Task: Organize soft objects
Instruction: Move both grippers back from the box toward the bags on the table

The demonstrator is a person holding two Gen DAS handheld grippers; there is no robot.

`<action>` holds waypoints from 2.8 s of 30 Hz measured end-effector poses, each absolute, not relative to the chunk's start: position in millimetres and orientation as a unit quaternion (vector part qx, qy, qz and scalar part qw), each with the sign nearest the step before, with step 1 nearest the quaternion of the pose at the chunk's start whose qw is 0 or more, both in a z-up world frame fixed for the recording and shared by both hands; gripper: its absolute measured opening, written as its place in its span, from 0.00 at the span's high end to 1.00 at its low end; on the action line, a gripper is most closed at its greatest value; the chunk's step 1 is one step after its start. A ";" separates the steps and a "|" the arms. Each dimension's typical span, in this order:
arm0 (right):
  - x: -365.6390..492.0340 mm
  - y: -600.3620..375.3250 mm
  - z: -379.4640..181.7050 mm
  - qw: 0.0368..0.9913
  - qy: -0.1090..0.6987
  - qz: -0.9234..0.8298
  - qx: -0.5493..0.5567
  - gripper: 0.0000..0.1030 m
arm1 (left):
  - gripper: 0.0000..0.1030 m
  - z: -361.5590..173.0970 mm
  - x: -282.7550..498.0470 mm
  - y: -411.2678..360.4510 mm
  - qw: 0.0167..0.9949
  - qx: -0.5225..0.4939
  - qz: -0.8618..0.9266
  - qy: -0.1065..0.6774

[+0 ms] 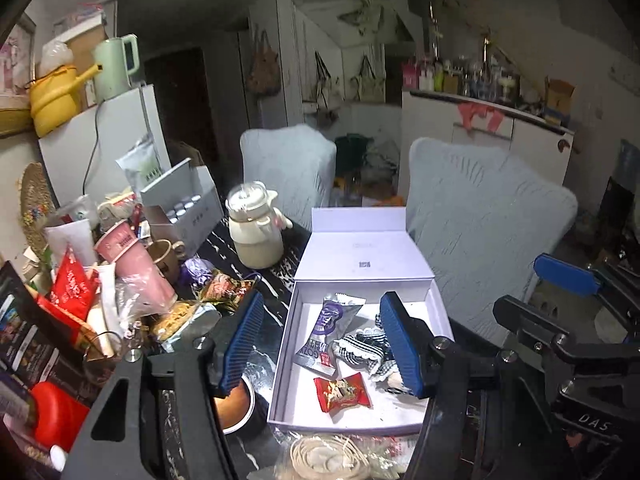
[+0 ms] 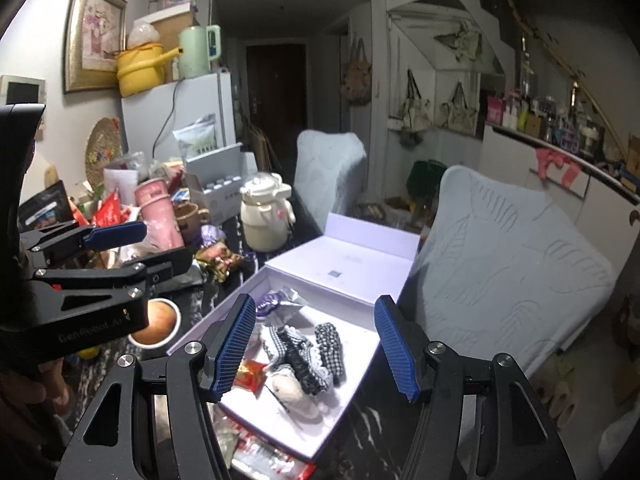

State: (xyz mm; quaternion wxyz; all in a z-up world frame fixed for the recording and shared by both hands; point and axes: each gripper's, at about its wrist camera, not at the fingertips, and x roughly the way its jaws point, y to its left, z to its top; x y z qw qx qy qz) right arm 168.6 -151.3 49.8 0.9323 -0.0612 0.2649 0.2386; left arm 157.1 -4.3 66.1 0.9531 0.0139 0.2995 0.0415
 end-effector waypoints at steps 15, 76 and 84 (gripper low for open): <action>80.7 -167.6 86.5 0.945 0.204 0.248 -0.062 0.35 | 0.27 104.1 61.2 -18.7 0.969 0.015 0.042 0.245; 47.6 -173.5 -98.3 0.876 0.396 0.276 -0.008 0.28 | 0.19 -92.9 53.4 27.1 0.896 -0.115 0.045 0.426; 79.0 -169.5 -106.3 0.877 0.401 0.264 -0.018 0.28 | 0.19 -114.1 89.2 39.8 0.884 -0.123 0.069 0.446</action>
